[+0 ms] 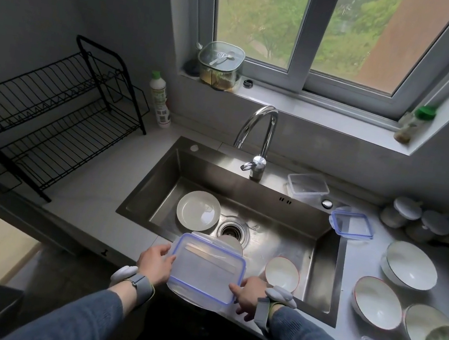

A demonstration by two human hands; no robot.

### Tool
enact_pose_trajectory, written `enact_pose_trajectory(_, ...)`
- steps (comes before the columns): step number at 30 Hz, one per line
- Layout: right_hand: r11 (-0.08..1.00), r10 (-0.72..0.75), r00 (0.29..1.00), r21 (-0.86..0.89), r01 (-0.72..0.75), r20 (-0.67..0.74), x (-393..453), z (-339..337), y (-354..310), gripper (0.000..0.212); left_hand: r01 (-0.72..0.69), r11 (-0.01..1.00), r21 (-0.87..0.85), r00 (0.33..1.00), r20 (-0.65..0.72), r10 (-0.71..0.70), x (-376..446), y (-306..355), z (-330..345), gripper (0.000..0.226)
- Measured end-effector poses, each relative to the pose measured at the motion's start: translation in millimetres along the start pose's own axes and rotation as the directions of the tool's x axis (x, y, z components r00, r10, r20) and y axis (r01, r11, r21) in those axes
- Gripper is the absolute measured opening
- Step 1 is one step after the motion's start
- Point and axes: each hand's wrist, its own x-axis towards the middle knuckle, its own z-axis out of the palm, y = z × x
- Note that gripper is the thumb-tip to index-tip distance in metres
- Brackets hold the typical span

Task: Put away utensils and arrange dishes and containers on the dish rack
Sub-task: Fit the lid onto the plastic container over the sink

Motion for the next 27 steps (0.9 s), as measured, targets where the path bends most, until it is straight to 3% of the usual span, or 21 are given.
enact_pose_trajectory(5,0.981,0.021,0.998,0.189,-0.032,0.058,-26,-6,-13,0.031,0.006,0.999,0.046,1.0,0.025,-0.007,4,3,-3,0.038)
enact_pose_trajectory(10,0.991,0.004,0.999,0.135,-0.01,0.045,-22,-6,-15,0.036,0.055,0.996,0.071,0.996,0.064,-0.06,5,5,-8,0.039)
enact_pose_trajectory(14,0.975,-0.004,0.998,0.224,-0.009,0.06,-26,-10,-22,0.028,0.093,0.996,0.009,0.994,0.06,-0.093,6,4,-11,0.046)
enact_pose_trajectory(16,0.974,-0.038,0.999,0.223,0.035,0.007,-22,-9,-24,0.024,0.099,0.995,-0.022,0.994,0.039,-0.098,6,4,-11,0.046)
enact_pose_trajectory(20,0.974,-0.037,0.986,0.215,0.072,-0.164,-9,-4,-24,0.039,0.098,0.994,-0.054,0.994,0.061,-0.095,4,5,-10,0.045)
enact_pose_trajectory(27,0.933,-0.071,0.996,0.348,0.087,-0.058,-13,-11,-25,0.041,0.01,0.99,0.138,0.988,0.151,-0.031,17,-3,-4,0.024)
